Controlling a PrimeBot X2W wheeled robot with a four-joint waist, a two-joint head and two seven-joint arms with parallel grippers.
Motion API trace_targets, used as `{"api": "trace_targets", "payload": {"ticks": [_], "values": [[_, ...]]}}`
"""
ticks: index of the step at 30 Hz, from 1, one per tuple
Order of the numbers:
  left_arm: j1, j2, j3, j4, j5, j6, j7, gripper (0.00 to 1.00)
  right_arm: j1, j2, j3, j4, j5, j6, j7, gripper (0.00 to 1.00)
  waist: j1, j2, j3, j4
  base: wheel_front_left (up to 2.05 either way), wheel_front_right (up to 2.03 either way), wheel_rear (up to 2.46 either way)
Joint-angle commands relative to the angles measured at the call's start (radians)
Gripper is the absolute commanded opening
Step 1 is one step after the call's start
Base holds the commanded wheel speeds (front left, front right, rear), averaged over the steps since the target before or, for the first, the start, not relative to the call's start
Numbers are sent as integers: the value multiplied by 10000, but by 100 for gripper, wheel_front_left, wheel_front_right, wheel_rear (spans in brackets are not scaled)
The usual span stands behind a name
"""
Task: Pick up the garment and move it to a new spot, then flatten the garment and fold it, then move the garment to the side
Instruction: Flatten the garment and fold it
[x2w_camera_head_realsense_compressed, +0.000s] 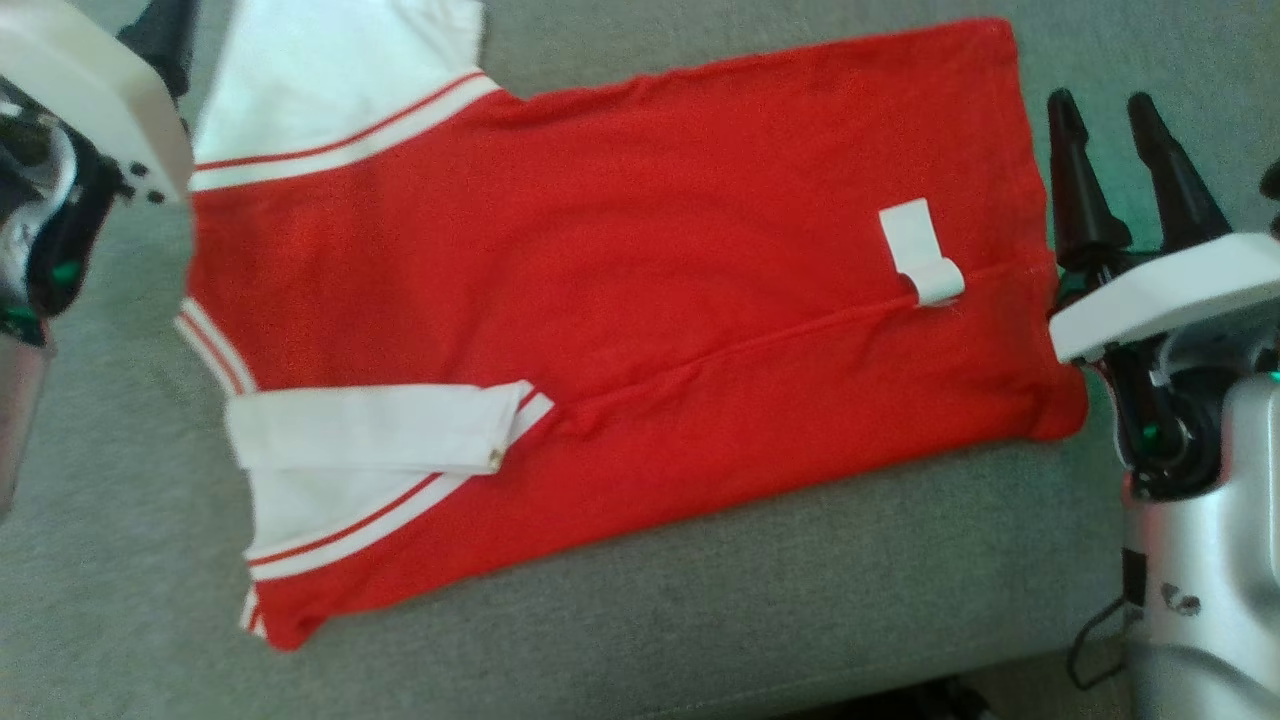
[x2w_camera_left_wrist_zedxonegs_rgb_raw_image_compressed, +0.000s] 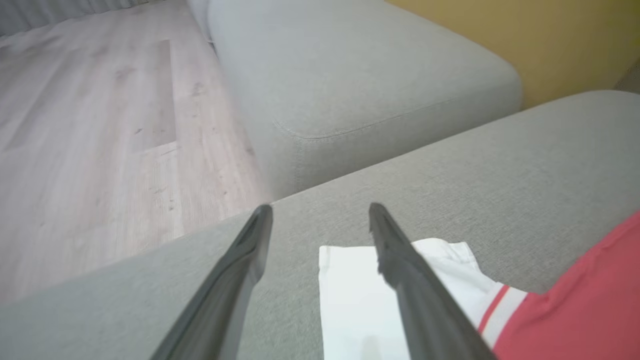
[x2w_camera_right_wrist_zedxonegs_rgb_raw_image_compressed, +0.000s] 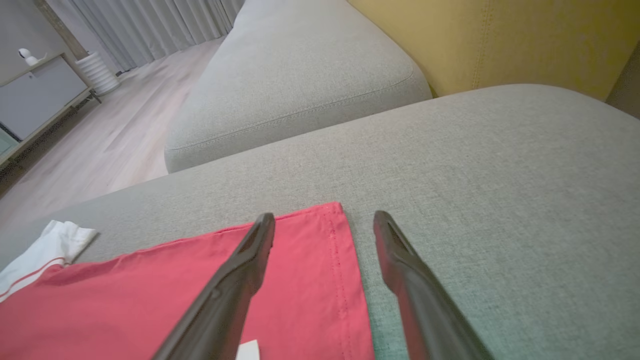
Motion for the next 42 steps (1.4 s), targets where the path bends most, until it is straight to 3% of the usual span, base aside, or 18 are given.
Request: {"api": "trace_targets", "payload": {"ticks": [1,9,16,20,21,22,23,24,25,35,42], "values": [[-674,448,349,91,105,-100,139,100,-267,-66,310,-334,94,-7,-110,100,-4,0,730,-618,0,0,0],[-1147,530,8,1326,196,-361,671,100,-605,-66,642,-120,287,-7,-456,100,-4,0,1262,-1013,0,0,0],[-1296,604,-36,1768,233,-83,1077,100,-744,-66,816,85,443,-7,-686,100,-4,0,1440,-1101,0,0,0],[-1161,465,-162,1743,-3,-195,1346,100,-827,-66,874,146,456,-7,-718,100,-4,0,1448,-1066,0,0,0],[-1136,425,-183,1712,-63,-221,1388,78,-855,-66,870,161,435,-7,-709,100,-4,0,1437,-1041,0,0,0],[-1136,425,-183,1712,-63,-221,1388,78,-855,-66,870,161,435,-7,-709,100,-4,0,1437,-1041,0,0,0],[-1113,379,-207,1676,-101,-239,1392,38,-892,-66,863,177,387,-7,-693,100,-4,0,1413,-1007,0,0,0],[-1097,343,-235,1626,-111,-264,1353,11,-939,-66,853,199,320,-7,-659,100,-4,0,1387,-975,0,0,0],[-1081,307,-269,1578,-94,-274,1291,0,-1000,-66,831,231,234,-7,-615,100,-4,0,1353,-935,0,0,0],[-956,-294,-327,1041,-47,-276,21,0,-2255,-68,401,1414,-1443,-7,447,100,-4,0,682,-209,0,0,0],[-677,-643,-320,451,-170,-277,-710,0,-3176,-307,95,2694,-2018,-7,1347,100,-4,0,375,432,0,0,0]]}}
